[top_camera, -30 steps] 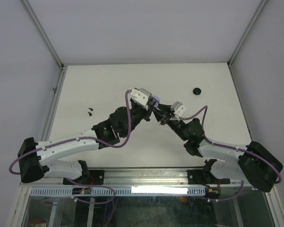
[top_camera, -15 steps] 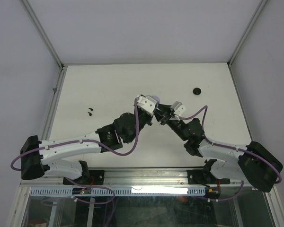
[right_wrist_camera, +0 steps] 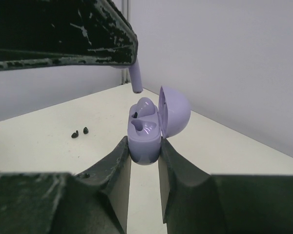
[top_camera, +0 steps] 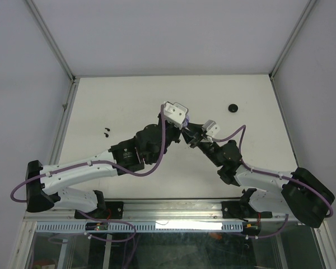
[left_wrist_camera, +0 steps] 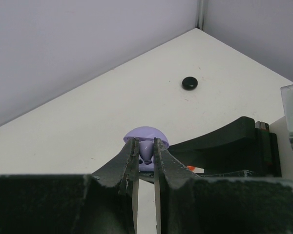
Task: Insert the wireless bluetooth earbuds into the charging case
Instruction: Place the earbud in the charging case.
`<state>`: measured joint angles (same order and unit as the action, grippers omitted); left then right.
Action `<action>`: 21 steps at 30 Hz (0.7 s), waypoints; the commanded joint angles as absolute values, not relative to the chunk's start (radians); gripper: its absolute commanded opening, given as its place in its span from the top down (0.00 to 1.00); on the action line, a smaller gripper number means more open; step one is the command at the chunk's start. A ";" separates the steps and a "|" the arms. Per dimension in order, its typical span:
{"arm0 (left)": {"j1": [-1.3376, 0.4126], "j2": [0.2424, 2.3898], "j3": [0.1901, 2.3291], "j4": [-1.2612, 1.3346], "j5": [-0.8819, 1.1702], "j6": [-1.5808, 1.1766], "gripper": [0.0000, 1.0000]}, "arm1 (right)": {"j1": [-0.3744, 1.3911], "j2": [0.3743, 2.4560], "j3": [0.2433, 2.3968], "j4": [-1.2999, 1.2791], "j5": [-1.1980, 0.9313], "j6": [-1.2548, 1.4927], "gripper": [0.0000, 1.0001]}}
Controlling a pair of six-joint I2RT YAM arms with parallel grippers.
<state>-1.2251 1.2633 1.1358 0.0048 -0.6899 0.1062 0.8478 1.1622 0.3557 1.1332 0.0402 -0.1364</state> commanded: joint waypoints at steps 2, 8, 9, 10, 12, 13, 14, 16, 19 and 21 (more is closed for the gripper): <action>-1.236 1.269 1.192 -0.091 -0.694 0.064 0.89 | 0.847 1.140 0.388 1.213 0.048 -0.135 1.00; -1.236 1.301 1.228 -0.129 -0.702 0.078 0.89 | 0.847 1.138 0.391 1.209 0.046 -0.135 1.00; -1.235 1.306 1.230 -0.133 -0.704 0.078 0.89 | 0.847 1.140 0.391 1.209 0.045 -0.135 1.00; -1.235 1.310 1.232 -0.135 -0.705 0.078 0.89 | 0.847 1.140 0.392 1.208 0.045 -0.135 1.00; -1.236 1.313 1.230 -0.136 -0.706 0.077 0.89 | 0.847 1.140 0.392 1.208 0.044 -0.135 1.00; -1.236 1.314 1.231 -0.136 -0.708 0.077 0.89 | 0.847 1.141 0.391 1.208 0.043 -0.134 1.00; -1.235 1.316 1.230 -0.135 -0.711 0.078 0.89 | 0.847 1.141 0.391 1.207 0.043 -0.133 1.00; -1.236 1.319 1.236 -0.141 -0.720 0.079 0.89 | 0.846 1.141 0.390 1.207 0.044 -0.133 1.00; -1.236 1.322 1.248 -0.161 -0.734 0.079 0.89 | 0.847 1.140 0.391 1.207 0.044 -0.135 1.00; -1.235 1.322 1.254 -0.173 -0.732 0.077 0.89 | 0.847 1.140 0.391 1.209 0.045 -0.135 1.00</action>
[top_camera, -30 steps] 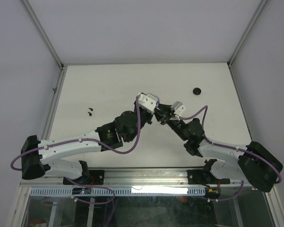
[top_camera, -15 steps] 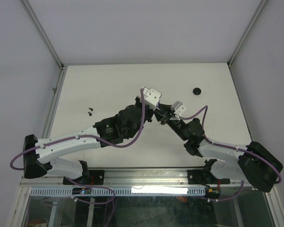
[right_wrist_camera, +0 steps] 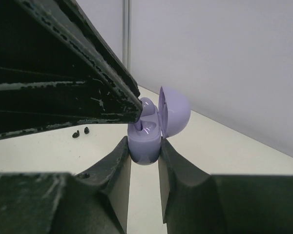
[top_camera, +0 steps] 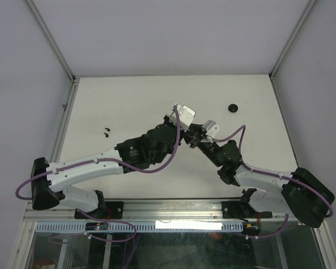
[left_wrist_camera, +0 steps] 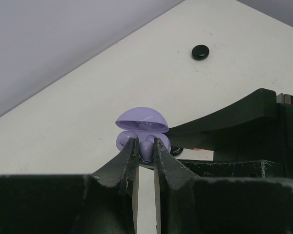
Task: Insert the wireless bluetooth earbuds into the charging case
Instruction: Place the earbud in the charging case.
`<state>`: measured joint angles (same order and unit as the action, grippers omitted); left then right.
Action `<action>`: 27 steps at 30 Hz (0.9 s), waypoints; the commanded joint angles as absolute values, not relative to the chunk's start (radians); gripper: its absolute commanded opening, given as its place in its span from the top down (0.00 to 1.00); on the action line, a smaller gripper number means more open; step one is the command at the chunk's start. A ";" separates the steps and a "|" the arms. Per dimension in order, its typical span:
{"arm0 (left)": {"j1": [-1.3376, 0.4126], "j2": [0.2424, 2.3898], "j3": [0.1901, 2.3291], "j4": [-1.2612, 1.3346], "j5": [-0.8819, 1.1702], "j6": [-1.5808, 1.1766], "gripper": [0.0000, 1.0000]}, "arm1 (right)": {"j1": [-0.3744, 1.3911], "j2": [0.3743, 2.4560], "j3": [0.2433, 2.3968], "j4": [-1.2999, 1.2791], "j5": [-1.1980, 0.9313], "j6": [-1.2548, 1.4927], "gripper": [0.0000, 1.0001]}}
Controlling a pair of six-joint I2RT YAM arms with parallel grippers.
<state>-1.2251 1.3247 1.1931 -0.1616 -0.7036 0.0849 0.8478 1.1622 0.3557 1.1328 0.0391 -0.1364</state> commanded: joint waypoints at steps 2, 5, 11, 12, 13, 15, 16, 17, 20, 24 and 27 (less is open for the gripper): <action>-1.236 1.323 1.258 -0.188 -0.724 0.069 0.86 | 0.847 1.144 0.391 1.210 0.043 -0.133 1.00; -1.236 1.331 1.264 -0.206 -0.704 0.041 0.81 | 0.847 1.146 0.391 1.213 0.042 -0.132 1.00; -1.236 1.353 1.286 -0.246 -0.693 -0.014 0.75 | 0.847 1.147 0.390 1.213 0.040 -0.129 1.00; -1.235 1.358 1.290 -0.254 -0.694 -0.024 0.73 | 0.847 1.147 0.390 1.213 0.039 -0.129 1.00; -1.236 1.361 1.294 -0.264 -0.695 -0.038 0.71 | 0.847 1.147 0.389 1.212 0.038 -0.129 1.00; -1.235 1.365 1.306 -0.279 -0.696 -0.063 0.69 | 0.847 1.149 0.389 1.212 0.040 -0.128 1.00; -1.236 1.367 1.314 -0.290 -0.696 -0.077 0.66 | 0.847 1.149 0.390 1.212 0.040 -0.127 1.00; -1.235 1.367 1.324 -0.300 -0.699 -0.093 0.62 | 0.847 1.151 0.390 1.212 0.041 -0.126 1.00; -1.236 1.358 1.358 -0.337 -0.705 -0.145 0.58 | 0.847 1.153 0.390 1.213 0.041 -0.124 1.00; -1.236 1.323 1.398 -0.379 -0.694 -0.201 0.52 | 0.847 1.153 0.389 1.209 0.042 -0.124 1.00; -1.226 1.297 1.414 -0.408 -0.674 -0.214 0.47 | 0.847 1.151 0.386 1.207 0.032 -0.124 1.00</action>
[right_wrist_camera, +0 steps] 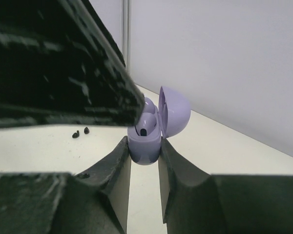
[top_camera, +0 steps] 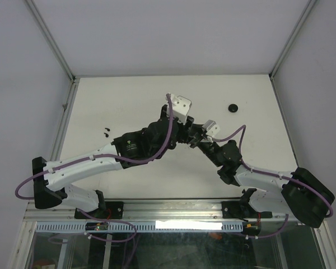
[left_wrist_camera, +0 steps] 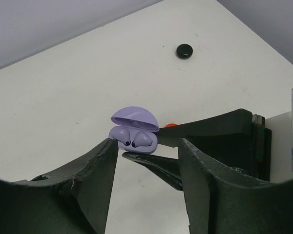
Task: Insert the wireless bluetooth earbuds into the charging case
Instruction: Place the earbud in the charging case, then close the charging case.
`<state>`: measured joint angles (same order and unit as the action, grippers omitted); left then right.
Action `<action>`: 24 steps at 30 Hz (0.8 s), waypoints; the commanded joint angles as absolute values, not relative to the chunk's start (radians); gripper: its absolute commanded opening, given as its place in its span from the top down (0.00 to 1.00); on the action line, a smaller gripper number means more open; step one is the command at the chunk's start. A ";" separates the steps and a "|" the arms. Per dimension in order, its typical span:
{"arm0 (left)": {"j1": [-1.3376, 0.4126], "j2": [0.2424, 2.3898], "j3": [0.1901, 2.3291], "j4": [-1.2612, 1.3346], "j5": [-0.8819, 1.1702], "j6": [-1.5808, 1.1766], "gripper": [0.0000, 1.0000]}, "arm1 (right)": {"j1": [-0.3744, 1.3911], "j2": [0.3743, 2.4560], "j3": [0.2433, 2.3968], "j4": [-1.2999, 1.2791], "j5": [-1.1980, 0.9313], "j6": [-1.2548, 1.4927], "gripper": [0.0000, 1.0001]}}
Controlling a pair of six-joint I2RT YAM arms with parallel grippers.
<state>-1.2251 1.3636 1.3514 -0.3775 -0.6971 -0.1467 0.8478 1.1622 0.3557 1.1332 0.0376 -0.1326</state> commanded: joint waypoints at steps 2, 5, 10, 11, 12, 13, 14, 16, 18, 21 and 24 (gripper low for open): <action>-1.203 1.277 1.423 -0.431 -0.617 -0.223 0.43 | 0.847 1.145 0.383 1.201 0.016 -0.124 1.00; -1.127 1.238 1.402 -0.451 -0.482 -0.247 0.39 | 0.844 1.130 0.386 1.172 -0.015 -0.116 1.00; -0.951 1.159 1.342 -0.449 -0.215 -0.292 0.34 | 0.826 1.091 0.396 1.097 -0.107 -0.094 1.00; -0.925 1.147 1.334 -0.451 -0.176 -0.293 0.33 | 0.819 1.082 0.399 1.080 -0.130 -0.085 1.00; -0.905 1.137 1.328 -0.451 -0.139 -0.296 0.31 | 0.807 1.076 0.403 1.069 -0.160 -0.071 1.00; -0.885 1.130 1.322 -0.450 -0.103 -0.298 0.28 | 0.795 1.072 0.404 1.062 -0.192 -0.050 1.00; -0.864 1.124 1.318 -0.451 -0.065 -0.301 0.26 | 0.779 1.071 0.404 1.062 -0.233 -0.025 1.00; -0.815 1.120 1.309 -0.449 0.023 -0.317 0.23 | 0.756 1.070 0.406 1.070 -0.308 0.029 1.00; -0.767 1.121 1.294 -0.430 0.141 -0.335 0.21 | 0.725 1.074 0.417 1.082 -0.372 0.071 1.00; -0.714 1.133 1.260 -0.379 0.286 -0.371 0.19 | 0.707 1.090 0.444 1.080 -0.475 0.117 1.00; -0.687 1.155 1.241 -0.357 0.348 -0.391 0.18 | 0.699 1.108 0.461 1.103 -0.528 0.163 1.00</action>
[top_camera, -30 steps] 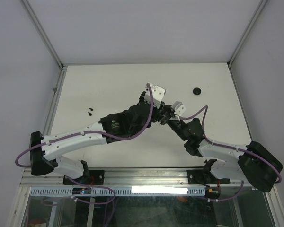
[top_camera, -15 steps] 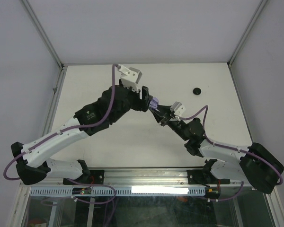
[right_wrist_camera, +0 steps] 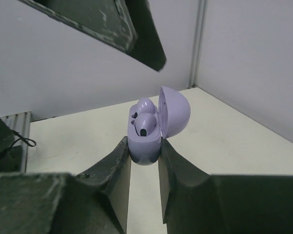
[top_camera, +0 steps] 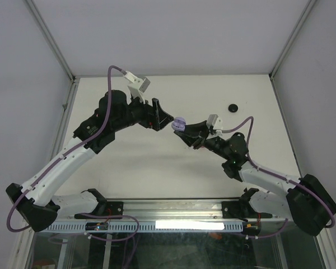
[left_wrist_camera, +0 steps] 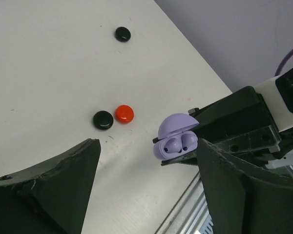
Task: Insert the wireless bluetooth earbuds into the charging case
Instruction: Close the charging case.
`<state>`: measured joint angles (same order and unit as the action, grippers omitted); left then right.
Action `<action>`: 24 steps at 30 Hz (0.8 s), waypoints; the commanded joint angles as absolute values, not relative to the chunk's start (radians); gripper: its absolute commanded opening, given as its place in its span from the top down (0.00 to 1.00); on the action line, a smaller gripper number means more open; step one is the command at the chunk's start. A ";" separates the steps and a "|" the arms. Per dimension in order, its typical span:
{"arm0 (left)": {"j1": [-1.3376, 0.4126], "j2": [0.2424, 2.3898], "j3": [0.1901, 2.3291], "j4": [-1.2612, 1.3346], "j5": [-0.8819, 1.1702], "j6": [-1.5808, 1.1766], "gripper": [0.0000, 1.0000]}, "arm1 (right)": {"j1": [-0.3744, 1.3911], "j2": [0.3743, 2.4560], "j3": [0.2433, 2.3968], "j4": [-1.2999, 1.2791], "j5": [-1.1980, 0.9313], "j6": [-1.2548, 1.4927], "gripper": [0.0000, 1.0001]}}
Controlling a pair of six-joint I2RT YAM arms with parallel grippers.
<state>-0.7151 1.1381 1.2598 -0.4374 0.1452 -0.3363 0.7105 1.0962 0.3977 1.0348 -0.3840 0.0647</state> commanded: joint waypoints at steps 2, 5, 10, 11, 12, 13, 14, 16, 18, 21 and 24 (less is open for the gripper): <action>-0.672 1.164 1.230 -0.350 0.372 -0.400 0.18 | 0.692 1.120 0.462 1.140 -0.556 0.196 1.00; -0.657 1.176 1.203 -0.306 0.450 -0.425 0.18 | 0.687 1.151 0.477 1.163 -0.599 0.245 1.00; -0.656 1.205 1.169 -0.218 0.589 -0.465 0.19 | 0.680 1.203 0.483 1.243 -0.612 0.314 1.00; -0.656 1.208 1.164 -0.200 0.617 -0.472 0.20 | 0.676 1.213 0.482 1.259 -0.614 0.328 1.00; -0.656 1.209 1.157 -0.184 0.643 -0.479 0.21 | 0.672 1.223 0.482 1.272 -0.615 0.343 1.00; -0.656 1.209 1.151 -0.166 0.665 -0.484 0.22 | 0.669 1.231 0.483 1.280 -0.615 0.354 1.00; -0.656 1.209 1.146 -0.153 0.683 -0.488 0.22 | 0.664 1.239 0.482 1.285 -0.617 0.363 1.00; -0.655 1.206 1.142 -0.137 0.702 -0.489 0.25 | 0.656 1.250 0.480 1.290 -0.624 0.381 1.00; -0.655 1.198 1.134 -0.121 0.712 -0.489 0.26 | 0.647 1.260 0.482 1.289 -0.636 0.399 1.00; -0.651 1.179 1.120 -0.089 0.729 -0.487 0.27 | 0.639 1.272 0.485 1.280 -0.664 0.419 1.00; -0.646 1.158 1.110 -0.078 0.726 -0.461 0.28 | 0.637 1.279 0.487 1.255 -0.694 0.432 1.00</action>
<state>-0.6476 1.2148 1.1156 -0.1806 0.6502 -0.4648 0.6441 1.2648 0.4461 1.2381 -0.6468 0.3866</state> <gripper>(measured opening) 0.728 0.272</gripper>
